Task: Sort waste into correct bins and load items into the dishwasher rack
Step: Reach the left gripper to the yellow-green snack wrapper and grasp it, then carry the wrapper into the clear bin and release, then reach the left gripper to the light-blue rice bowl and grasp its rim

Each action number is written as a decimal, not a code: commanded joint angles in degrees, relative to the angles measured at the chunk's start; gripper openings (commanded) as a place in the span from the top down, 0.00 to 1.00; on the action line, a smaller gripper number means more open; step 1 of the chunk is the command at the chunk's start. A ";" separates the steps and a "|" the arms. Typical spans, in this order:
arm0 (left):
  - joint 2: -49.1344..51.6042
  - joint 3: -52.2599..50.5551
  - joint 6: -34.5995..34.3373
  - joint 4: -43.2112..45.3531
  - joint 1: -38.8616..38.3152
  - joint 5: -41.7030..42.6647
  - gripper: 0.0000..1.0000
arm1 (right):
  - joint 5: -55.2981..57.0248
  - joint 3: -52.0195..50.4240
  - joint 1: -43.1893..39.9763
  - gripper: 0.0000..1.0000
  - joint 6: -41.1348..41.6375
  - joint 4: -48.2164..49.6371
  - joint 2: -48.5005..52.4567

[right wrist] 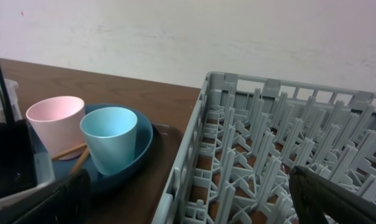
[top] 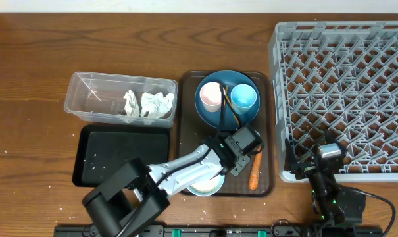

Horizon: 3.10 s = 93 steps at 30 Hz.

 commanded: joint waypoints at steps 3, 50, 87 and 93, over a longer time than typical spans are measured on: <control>1.75 -0.11 1.46 0.59 -0.09 -2.23 0.56 | 0.33 -0.07 -0.37 0.01 -0.31 -0.31 -0.31; -19.56 0.72 -3.04 -2.47 33.16 -10.71 0.89 | 0.33 -0.07 -0.37 0.01 -0.31 -0.31 -0.31; -28.63 0.63 -12.02 -26.18 10.21 7.37 0.43 | 0.31 -0.07 -0.37 0.01 -0.28 -0.31 -0.31; -24.74 0.63 -13.11 -27.12 -0.11 7.34 0.43 | 0.31 -0.07 -0.37 0.01 -0.28 -0.31 -0.31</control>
